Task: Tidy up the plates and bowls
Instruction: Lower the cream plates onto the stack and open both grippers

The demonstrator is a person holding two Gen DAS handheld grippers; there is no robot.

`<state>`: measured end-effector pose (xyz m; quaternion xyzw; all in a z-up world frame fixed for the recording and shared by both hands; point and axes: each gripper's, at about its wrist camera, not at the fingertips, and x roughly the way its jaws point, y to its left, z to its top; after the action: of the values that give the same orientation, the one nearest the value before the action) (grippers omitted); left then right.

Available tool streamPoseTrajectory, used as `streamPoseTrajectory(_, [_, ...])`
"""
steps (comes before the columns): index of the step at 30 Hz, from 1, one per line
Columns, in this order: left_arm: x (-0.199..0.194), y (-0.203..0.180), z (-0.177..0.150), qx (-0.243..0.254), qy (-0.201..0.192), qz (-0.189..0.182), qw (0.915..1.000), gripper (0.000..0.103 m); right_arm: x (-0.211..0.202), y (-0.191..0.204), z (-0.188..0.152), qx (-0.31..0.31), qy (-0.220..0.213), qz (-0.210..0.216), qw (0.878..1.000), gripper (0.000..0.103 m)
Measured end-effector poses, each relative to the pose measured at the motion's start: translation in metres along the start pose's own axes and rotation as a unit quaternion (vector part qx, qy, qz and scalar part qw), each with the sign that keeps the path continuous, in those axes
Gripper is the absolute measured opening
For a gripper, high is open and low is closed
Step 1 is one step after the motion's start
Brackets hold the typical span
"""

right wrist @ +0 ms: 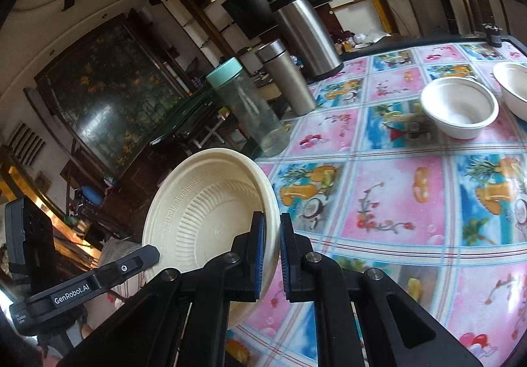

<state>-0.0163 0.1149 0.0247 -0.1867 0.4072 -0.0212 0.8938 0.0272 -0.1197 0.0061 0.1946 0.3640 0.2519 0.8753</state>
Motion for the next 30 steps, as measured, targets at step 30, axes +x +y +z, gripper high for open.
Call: streamPoseTrajectory(30, [0.009, 0.105, -0.013, -0.076, 0.032, 0.039, 0.9958, 0.010, 0.086, 0.065, -0.042, -0.045, 0.086, -0.020, 0.995, 0.009])
